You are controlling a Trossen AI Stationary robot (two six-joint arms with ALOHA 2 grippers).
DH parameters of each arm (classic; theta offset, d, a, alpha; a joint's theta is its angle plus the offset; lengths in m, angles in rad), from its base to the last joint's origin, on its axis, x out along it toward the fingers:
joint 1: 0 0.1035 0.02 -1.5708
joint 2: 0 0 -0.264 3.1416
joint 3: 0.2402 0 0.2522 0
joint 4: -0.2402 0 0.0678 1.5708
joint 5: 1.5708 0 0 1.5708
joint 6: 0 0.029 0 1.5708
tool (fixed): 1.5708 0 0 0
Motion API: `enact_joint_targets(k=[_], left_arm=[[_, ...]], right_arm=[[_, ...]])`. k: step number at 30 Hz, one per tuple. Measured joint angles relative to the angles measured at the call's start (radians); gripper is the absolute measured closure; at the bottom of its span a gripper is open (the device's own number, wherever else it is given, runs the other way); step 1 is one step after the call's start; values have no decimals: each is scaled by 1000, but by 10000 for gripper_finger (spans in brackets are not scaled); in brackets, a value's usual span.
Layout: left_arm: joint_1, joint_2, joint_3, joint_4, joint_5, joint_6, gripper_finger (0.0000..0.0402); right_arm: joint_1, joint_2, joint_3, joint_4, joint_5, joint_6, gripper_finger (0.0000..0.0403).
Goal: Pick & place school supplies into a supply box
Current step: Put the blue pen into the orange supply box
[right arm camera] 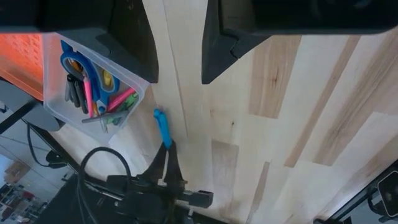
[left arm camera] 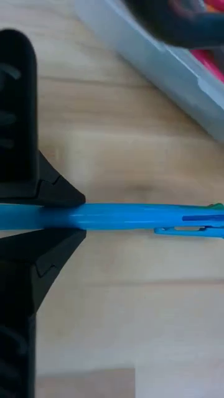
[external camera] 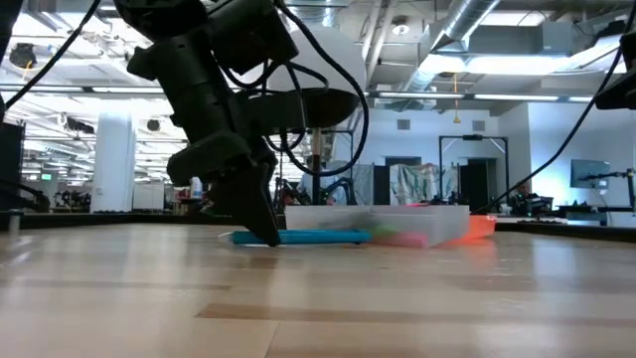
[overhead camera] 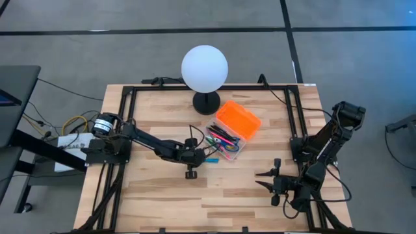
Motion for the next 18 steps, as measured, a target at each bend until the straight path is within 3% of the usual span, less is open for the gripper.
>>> enact_joint_targets(k=[7, 13, 18], left_arm=[[-28, 1, 61, 2, -14, 83, 367], [-4, 0, 112, 7, -189, 225, 362], [65, 0, 113, 109, -215, 413, 363]], right_arm=[[0, 0, 0, 0, 0, 0, 287], [0, 0, 0, 0, 1, 0, 287], [0, 0, 0, 0, 0, 0, 287]])
